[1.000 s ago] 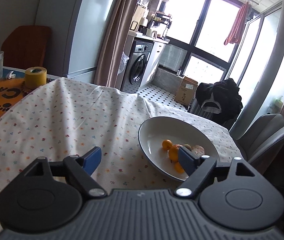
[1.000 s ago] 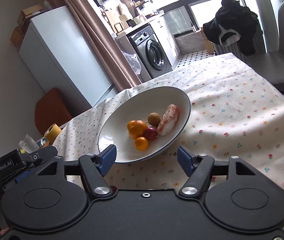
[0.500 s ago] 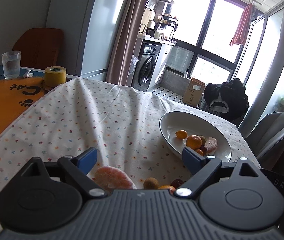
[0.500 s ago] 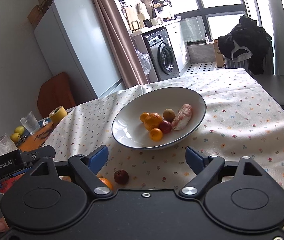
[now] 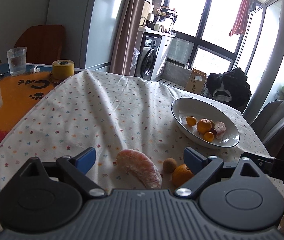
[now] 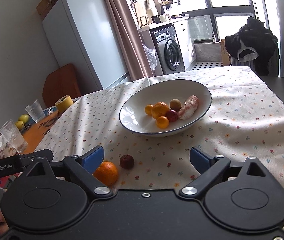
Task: Organize fruits
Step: 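Move both open tools back from the bowl to the loose fruits, then grasp the large navel orange with the right tool while the left tool grasps the peeled pomelo segment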
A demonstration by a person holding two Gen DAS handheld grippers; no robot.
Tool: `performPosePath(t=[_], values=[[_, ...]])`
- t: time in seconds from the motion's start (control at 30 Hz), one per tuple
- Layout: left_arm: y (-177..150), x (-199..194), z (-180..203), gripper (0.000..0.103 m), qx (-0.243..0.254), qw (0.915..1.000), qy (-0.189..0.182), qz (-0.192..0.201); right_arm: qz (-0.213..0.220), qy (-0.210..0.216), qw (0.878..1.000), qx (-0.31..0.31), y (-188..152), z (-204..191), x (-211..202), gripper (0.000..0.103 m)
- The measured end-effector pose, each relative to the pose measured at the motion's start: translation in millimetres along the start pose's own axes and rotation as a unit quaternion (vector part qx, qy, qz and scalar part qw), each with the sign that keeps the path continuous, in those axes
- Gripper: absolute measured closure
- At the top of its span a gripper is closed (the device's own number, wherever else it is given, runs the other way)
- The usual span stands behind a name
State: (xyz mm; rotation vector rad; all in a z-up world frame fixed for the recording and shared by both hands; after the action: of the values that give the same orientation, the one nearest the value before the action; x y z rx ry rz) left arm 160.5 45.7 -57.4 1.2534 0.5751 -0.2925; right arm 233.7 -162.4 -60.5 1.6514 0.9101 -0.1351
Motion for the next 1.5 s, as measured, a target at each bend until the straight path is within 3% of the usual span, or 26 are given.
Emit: performPosePath(t=[0.73, 1.07, 1.5], values=[[-31, 23, 2, 0.01, 0.052, 0.9977, 0.012, -0.042, -0.038, 0.052, 0.996, -0.058, -25, -14, 17, 0.009], [-34, 35, -2, 0.01, 0.051, 0.9967, 0.023, -0.059, -0.074, 0.091, 0.991, -0.07, -30, -31, 41, 0.028], [-36, 46, -11, 0.012, 0.026, 0.9957, 0.036, -0.081, -0.127, 0.128, 0.979, -0.098, -34, -50, 69, 0.039]])
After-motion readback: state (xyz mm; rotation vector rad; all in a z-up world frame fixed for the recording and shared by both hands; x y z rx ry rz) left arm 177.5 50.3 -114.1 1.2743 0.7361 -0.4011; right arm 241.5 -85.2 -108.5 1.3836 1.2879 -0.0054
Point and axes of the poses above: each gripper's, at about its wrist camera, not at the fingertips, and x roughly the way its jaws point, z to its right, y to its top, the point moved 5 cm from there along x, roughly the way its jaws point
